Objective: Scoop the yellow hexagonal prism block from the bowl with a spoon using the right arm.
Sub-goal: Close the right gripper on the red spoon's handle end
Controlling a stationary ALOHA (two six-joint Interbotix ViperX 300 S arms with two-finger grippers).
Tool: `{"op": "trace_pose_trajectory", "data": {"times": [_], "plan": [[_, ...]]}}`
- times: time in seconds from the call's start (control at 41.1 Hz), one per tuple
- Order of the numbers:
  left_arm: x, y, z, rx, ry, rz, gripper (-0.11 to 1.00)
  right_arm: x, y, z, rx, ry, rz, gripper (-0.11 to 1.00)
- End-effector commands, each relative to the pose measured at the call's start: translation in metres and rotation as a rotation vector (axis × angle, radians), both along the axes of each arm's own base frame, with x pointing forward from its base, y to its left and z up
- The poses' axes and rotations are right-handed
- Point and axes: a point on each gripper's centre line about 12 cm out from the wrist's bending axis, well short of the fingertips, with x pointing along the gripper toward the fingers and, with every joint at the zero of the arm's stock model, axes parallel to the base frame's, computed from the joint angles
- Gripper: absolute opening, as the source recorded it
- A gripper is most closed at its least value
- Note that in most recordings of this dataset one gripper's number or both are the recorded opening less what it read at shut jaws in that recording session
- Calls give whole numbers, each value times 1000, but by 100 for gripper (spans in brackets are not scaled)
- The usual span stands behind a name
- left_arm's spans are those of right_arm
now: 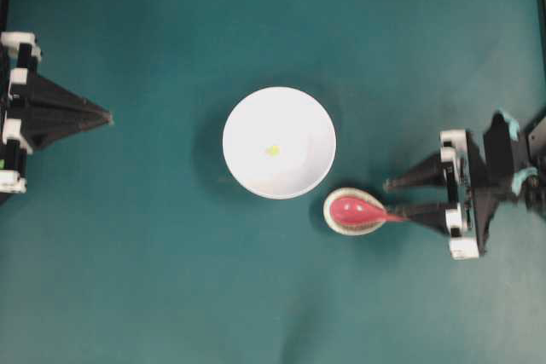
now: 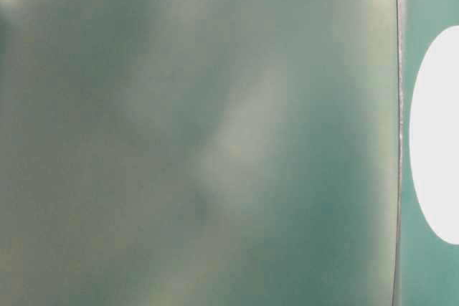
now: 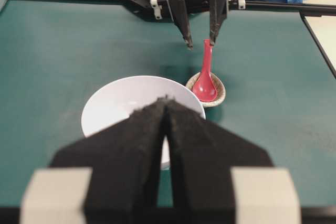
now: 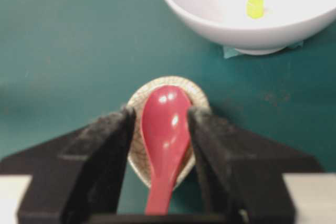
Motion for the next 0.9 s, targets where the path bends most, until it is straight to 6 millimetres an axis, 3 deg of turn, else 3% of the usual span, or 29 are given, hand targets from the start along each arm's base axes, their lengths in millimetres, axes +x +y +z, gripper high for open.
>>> {"op": "trace_pose_trajectory", "data": {"times": [0.0,0.39,0.877], "plan": [[3,0,9,3,-20,0,-1,1,8,0,-2,-38,-8,51],[3,0,9,5,-20,-1,-1,-10,27,-21,-67,-29,15,51],[3,0,8,5,-11,-1,-1,-13,21,-41,-120,36,-24,51]]}}
